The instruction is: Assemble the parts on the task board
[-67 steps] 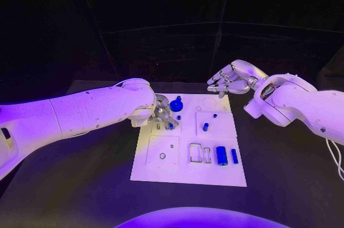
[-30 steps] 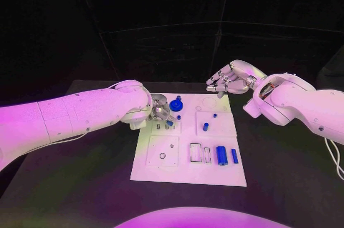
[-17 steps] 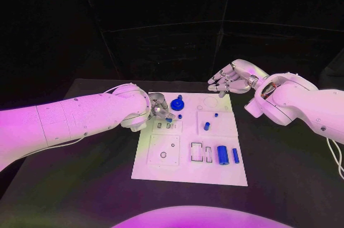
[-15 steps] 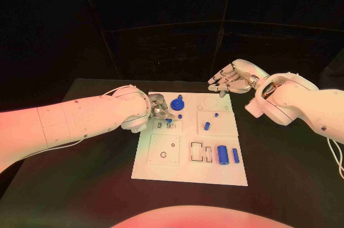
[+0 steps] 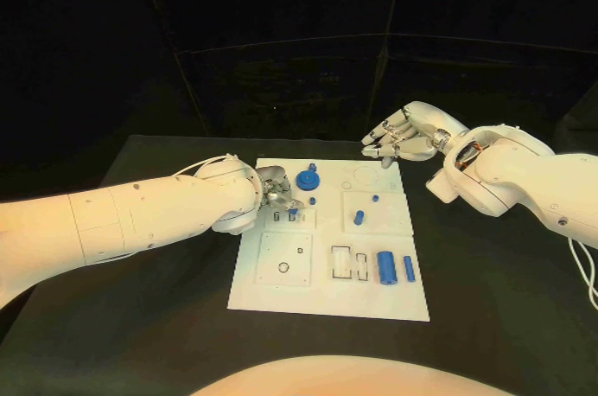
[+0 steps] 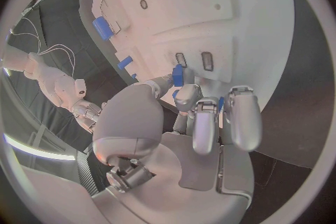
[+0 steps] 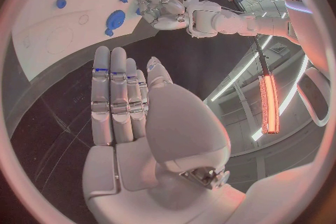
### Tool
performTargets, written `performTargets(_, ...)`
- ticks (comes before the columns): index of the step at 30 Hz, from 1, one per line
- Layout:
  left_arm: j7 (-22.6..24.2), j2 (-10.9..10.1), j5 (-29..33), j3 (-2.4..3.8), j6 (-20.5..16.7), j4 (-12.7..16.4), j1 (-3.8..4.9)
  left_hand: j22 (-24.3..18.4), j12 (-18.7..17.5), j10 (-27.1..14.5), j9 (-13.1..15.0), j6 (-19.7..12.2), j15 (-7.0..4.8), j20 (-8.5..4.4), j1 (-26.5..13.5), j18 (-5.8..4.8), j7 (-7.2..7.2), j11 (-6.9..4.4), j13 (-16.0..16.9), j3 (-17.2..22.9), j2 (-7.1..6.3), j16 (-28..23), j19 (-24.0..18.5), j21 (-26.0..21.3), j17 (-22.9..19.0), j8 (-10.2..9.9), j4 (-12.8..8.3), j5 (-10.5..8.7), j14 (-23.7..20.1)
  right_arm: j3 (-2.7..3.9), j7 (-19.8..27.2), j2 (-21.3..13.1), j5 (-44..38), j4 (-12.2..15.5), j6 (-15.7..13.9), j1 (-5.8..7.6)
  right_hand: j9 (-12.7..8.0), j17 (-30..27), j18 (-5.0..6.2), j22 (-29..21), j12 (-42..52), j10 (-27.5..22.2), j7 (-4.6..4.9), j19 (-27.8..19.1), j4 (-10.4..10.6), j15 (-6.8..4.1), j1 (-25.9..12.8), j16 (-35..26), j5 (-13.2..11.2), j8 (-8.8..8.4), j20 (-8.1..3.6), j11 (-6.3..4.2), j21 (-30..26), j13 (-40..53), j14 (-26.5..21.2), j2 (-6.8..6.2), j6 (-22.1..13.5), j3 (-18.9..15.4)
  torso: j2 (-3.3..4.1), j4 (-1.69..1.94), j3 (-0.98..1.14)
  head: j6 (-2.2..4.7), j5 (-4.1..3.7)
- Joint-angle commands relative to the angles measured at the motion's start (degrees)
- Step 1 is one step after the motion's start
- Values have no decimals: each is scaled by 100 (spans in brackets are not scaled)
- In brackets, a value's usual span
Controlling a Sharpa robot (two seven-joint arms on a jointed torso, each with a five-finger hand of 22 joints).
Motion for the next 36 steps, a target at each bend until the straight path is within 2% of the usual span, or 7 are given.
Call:
performTargets(1,59,2,-193,4,49,20,-5,9,37,60,17,-28,1,6,-36,-78,-55,-12,21,843,-7,18,13,8,1509,42,-813,-99,605,2,43,6,19,0,45,11,-6,-8,65,-5,-24,-33,46,3,33,30,21,-33,31,-18,44,10,-23,-10,-18,9,-3,-7,2,0,4,-11,1)
performTargets(4,28,-20,-195,4,171,28,-8,12,42,64,28,-26,-7,1,-29,-79,-67,-23,22,847,-34,18,14,8,1509,62,-850,-208,605,2,44,8,21,-3,50,11,-6,-8,65,-5,-24,-33,46,3,33,30,21,-33,31,-18,44,10,-23,-10,-18,9,-3,-7,4,6,3,-14,-4)
performTargets(9,-22,-52,-196,5,318,32,-10,12,43,64,34,-19,-10,-2,-24,-78,-75,-28,21,838,-63,18,14,6,1509,73,-875,-228,605,2,40,13,21,-5,75,10,-5,-8,66,-8,-23,-34,45,4,37,30,21,-36,34,-18,46,9,-27,-12,-18,13,-2,-5,-1,6,9,-25,11)
performTargets(17,-55,-65,-197,4,477,45,-11,28,72,90,45,18,-15,-6,-36,-82,-86,-36,54,813,-89,18,20,14,1509,103,-891,-231,605,2,46,21,22,-17,90,10,-5,-8,66,-8,-23,-34,45,4,37,30,21,-36,34,-18,46,9,-27,-12,-18,13,-2,-5,-1,3,6,-37,10)
performTargets(29,-51,-53,-165,4,486,48,-13,36,117,136,57,74,-24,-15,-101,-83,-103,-49,101,734,-78,18,22,15,1509,141,-858,-243,605,2,55,24,22,-25,92,10,-5,-9,66,-10,-23,-36,45,4,40,30,20,-38,36,-19,46,10,-30,-13,-18,15,-3,-4,1,0,9,-49,8)
performTargets(36,-51,-44,-156,4,432,37,-17,46,142,160,63,121,-37,-27,-216,-84,-123,-64,122,540,-83,18,27,15,1509,170,-782,-252,605,2,58,26,22,-31,92,10,-5,-10,66,-12,-24,-38,46,5,45,31,16,-41,37,-19,48,11,-34,-15,-19,17,-3,-5,0,-3,9,-52,2)
